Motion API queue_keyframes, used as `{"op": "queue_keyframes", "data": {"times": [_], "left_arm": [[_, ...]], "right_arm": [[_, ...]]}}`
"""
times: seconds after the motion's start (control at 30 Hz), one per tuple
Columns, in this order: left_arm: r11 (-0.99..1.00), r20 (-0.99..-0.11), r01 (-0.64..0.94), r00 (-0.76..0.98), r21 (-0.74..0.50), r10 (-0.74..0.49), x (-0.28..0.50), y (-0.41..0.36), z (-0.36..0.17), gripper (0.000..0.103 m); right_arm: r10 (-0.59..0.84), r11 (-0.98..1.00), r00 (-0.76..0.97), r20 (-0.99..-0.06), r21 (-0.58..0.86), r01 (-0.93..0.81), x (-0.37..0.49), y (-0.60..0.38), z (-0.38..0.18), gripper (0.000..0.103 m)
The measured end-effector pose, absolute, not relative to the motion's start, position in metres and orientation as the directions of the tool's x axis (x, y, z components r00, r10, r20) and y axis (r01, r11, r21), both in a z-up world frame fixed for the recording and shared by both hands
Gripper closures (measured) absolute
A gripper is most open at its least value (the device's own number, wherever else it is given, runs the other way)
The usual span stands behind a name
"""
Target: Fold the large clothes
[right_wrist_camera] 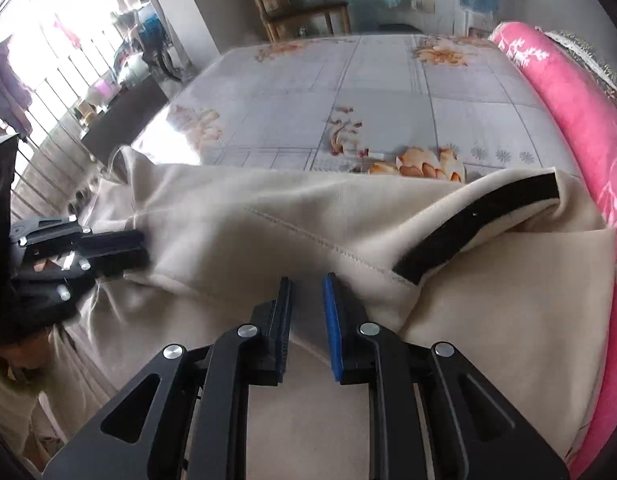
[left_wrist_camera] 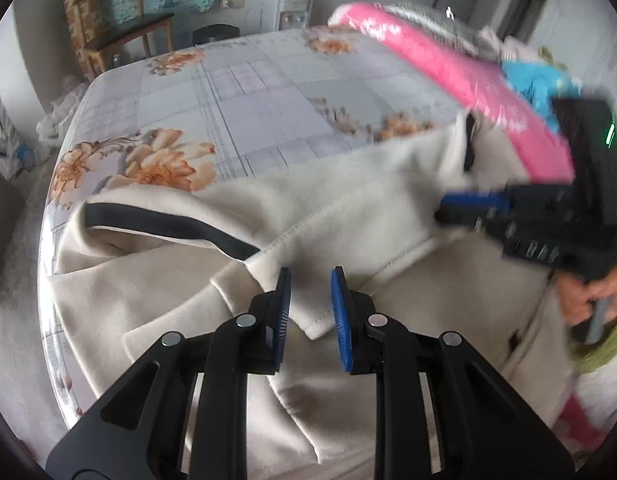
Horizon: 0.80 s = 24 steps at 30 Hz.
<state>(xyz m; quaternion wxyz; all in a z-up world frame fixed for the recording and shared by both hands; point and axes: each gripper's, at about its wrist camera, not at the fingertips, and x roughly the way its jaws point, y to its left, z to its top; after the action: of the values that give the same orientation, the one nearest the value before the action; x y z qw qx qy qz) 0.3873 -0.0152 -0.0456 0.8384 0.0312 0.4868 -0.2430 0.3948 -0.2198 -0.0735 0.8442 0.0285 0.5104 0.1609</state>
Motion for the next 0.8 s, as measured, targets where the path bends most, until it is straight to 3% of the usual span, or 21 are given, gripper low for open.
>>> {"op": "queue_keyframes", "data": {"times": [0.07, 0.13, 0.17, 0.27, 0.33, 0.47, 0.53, 0.63, 0.73, 0.8], "left_arm": [[0.872, -0.799, 0.414, 0.414, -0.261, -0.436, 0.394, -0.006, -0.034, 0.082], [0.883, -0.792, 0.400, 0.442, -0.247, -0.422, 0.401, -0.007, -0.028, 0.082], [0.892, -0.795, 0.393, 0.457, -0.223, -0.400, 0.405, -0.010, -0.027, 0.082], [0.913, -0.826, 0.379, 0.460, -0.149, -0.325, 0.413, -0.023, -0.039, 0.082], [0.929, -0.856, 0.364, 0.456, -0.072, -0.245, 0.416, -0.030, -0.055, 0.082], [0.925, -0.847, 0.379, 0.489, -0.008, -0.208, 0.405, -0.033, -0.055, 0.081], [0.928, -0.851, 0.372, 0.492, 0.011, -0.186, 0.400, -0.029, -0.046, 0.081], [0.944, -0.840, 0.319, 0.533, 0.085, -0.105, 0.384, -0.009, -0.024, 0.080], [0.964, -0.814, 0.262, 0.569, 0.043, -0.119, 0.352, 0.032, 0.002, 0.078], [0.976, -0.799, 0.218, 0.589, 0.012, -0.121, 0.327, 0.058, 0.011, 0.075]], "right_arm": [[0.301, 0.949, 0.405, -0.863, 0.230, -0.216, 0.395, -0.224, -0.069, 0.086], [0.310, 0.948, 0.427, -0.849, 0.244, -0.204, 0.393, -0.228, -0.054, 0.086], [0.315, 0.947, 0.448, -0.837, 0.247, -0.205, 0.392, -0.229, -0.049, 0.085], [0.278, 0.959, 0.511, -0.813, 0.205, -0.194, 0.395, -0.227, -0.036, 0.067], [0.249, 0.966, 0.501, -0.829, 0.177, -0.187, 0.401, -0.227, -0.047, 0.064], [0.152, 0.974, 0.484, -0.862, 0.047, -0.221, 0.396, -0.219, -0.067, 0.064], [0.072, 0.982, 0.477, -0.876, -0.023, -0.190, 0.385, -0.218, -0.059, 0.057], [0.093, 0.987, 0.469, -0.878, 0.021, -0.157, 0.359, -0.231, -0.042, 0.057], [0.124, 0.989, 0.493, -0.861, 0.066, -0.133, 0.320, -0.242, -0.021, 0.055], [0.164, 0.984, 0.500, -0.850, 0.105, -0.143, 0.301, -0.245, -0.011, 0.047]]}}
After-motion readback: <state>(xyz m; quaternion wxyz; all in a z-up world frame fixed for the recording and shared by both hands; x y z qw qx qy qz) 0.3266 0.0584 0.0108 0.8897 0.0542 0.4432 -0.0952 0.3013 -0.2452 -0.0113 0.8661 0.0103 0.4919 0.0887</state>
